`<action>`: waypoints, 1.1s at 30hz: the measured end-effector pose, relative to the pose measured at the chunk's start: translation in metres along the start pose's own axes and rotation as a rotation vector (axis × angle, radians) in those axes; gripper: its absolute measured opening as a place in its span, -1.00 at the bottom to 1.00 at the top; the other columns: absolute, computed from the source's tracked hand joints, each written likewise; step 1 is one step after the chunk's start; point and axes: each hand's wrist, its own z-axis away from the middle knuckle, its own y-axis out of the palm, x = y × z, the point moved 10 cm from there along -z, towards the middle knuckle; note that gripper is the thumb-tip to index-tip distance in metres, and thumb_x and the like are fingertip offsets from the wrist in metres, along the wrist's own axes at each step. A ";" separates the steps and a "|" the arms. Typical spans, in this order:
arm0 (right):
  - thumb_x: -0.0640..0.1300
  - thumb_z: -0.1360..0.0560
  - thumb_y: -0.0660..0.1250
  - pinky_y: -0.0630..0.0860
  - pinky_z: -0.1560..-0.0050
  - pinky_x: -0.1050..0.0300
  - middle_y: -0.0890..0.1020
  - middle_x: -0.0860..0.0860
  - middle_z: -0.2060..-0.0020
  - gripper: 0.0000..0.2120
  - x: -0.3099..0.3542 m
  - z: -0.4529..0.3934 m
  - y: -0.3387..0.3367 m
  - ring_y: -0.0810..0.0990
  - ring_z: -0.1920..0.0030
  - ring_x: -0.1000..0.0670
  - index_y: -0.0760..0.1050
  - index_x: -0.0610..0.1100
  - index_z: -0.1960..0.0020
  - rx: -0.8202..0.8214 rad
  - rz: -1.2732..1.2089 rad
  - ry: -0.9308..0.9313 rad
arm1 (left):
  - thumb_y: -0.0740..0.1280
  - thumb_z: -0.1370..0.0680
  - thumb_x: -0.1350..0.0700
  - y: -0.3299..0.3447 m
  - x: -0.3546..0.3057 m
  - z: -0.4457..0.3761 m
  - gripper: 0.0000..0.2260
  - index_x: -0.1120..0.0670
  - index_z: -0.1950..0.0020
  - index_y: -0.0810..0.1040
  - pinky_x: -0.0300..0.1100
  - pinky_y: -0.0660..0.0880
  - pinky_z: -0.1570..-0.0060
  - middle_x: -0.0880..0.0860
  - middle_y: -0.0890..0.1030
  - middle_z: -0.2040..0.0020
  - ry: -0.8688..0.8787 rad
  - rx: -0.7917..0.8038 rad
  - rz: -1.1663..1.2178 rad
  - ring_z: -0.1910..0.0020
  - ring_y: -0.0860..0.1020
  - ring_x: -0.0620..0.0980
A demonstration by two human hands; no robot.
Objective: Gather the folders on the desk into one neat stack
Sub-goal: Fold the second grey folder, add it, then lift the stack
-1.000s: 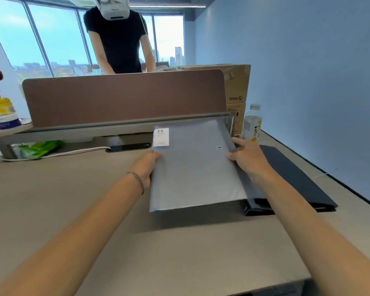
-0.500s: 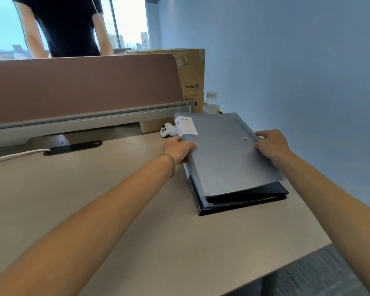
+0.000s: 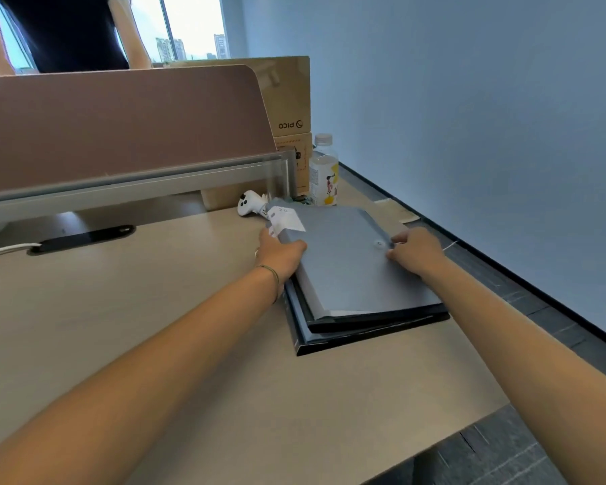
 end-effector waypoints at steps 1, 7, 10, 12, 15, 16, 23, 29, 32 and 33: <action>-0.13 -0.47 0.44 0.48 -0.16 0.02 0.66 -0.16 -0.16 -0.68 0.001 0.000 0.001 0.58 -0.20 -0.18 0.63 -0.20 -0.19 0.014 -0.004 0.001 | 0.41 -0.26 0.01 0.002 0.007 -0.009 -0.22 0.03 -0.48 0.31 0.09 0.54 -0.25 0.10 0.55 -0.26 -0.016 -0.005 0.059 -0.19 0.57 0.15; -0.16 -0.33 0.56 0.47 -0.24 0.05 0.63 -0.13 -0.25 -0.42 -0.005 -0.004 0.002 0.55 -0.28 -0.15 0.55 -0.12 -0.33 0.075 -0.018 0.042 | 0.36 -0.46 0.18 -0.005 0.002 0.002 -0.69 0.20 -0.19 0.58 -0.14 0.54 0.16 0.13 0.59 0.10 -0.204 -0.052 0.329 0.24 0.53 0.05; -0.15 -0.35 0.55 0.44 -0.27 0.04 0.63 -0.10 -0.26 -0.38 -0.005 -0.001 0.002 0.54 -0.30 -0.13 0.50 -0.11 -0.39 0.073 -0.015 0.025 | 0.34 -0.55 0.10 -0.011 0.003 0.001 -0.87 0.15 -0.01 0.56 -0.28 0.46 0.48 0.10 0.50 0.22 -0.284 -0.029 0.392 0.34 0.44 0.02; -0.15 -0.38 0.54 0.42 -0.25 0.05 0.64 -0.07 -0.24 -0.37 -0.003 0.001 0.002 0.55 -0.29 -0.11 0.47 -0.11 -0.42 0.075 -0.020 0.010 | 0.34 -0.56 -0.04 -0.009 0.005 0.003 -0.79 0.09 0.07 0.46 -0.16 0.47 0.28 0.11 0.50 0.15 -0.350 0.084 0.357 0.23 0.48 0.04; -0.16 -0.40 0.53 0.44 -0.20 0.07 0.66 -0.05 -0.21 -0.37 0.004 0.010 0.005 0.57 -0.24 -0.08 0.44 -0.07 -0.43 0.084 -0.026 -0.023 | 0.43 -0.50 -0.07 0.004 0.009 0.006 -0.61 0.13 -0.20 0.50 0.07 0.54 -0.13 0.18 0.59 -0.06 -0.403 0.295 0.279 -0.08 0.60 0.16; -0.15 -0.39 0.53 0.44 -0.18 0.08 0.66 -0.04 -0.20 -0.37 0.007 0.014 0.007 0.58 -0.22 -0.08 0.45 -0.06 -0.43 0.083 -0.010 -0.041 | 0.45 -0.50 0.00 0.007 0.011 0.005 -0.61 0.13 -0.25 0.51 0.11 0.52 -0.22 0.18 0.61 -0.09 -0.403 0.321 0.260 -0.14 0.60 0.17; 0.04 -0.39 0.54 0.49 -0.24 -0.02 0.58 -0.08 -0.29 -0.26 0.003 0.026 0.015 0.57 -0.24 -0.11 0.37 -0.07 -0.49 0.076 -0.190 0.035 | 0.40 -0.37 0.23 -0.012 -0.010 -0.008 -0.65 0.22 -0.15 0.60 0.05 0.64 0.04 0.22 0.68 0.01 -0.151 0.145 0.195 0.14 0.64 0.19; -0.21 -0.45 0.51 0.60 0.03 0.06 0.69 -0.07 -0.04 -0.61 0.048 0.041 0.003 0.66 0.03 -0.05 0.53 -0.19 -0.25 0.117 -0.690 0.070 | 0.43 -0.46 0.34 -0.063 -0.078 0.013 -0.52 0.14 -0.35 0.45 -0.08 0.62 0.12 0.13 0.63 -0.15 0.276 0.067 0.255 0.04 0.64 0.06; -0.35 -0.49 0.42 0.52 0.23 0.39 0.64 0.10 0.01 -0.65 0.088 0.055 -0.016 0.60 0.13 0.24 0.46 -0.14 -0.22 0.026 -0.724 -0.125 | 0.45 -0.47 0.37 -0.090 -0.111 0.028 -0.42 0.06 -0.42 0.39 -0.17 0.63 0.04 0.07 0.60 -0.25 0.487 0.134 0.209 -0.11 0.63 0.02; -0.33 -0.50 0.41 0.48 0.24 0.42 0.60 0.17 0.03 -0.64 0.099 0.063 -0.019 0.57 0.13 0.27 0.43 -0.08 -0.23 -0.011 -0.701 -0.193 | 0.46 -0.46 0.37 -0.097 -0.117 0.032 -0.39 0.03 -0.44 0.37 -0.16 0.63 -0.02 0.05 0.59 -0.28 0.527 0.143 0.187 -0.16 0.62 0.01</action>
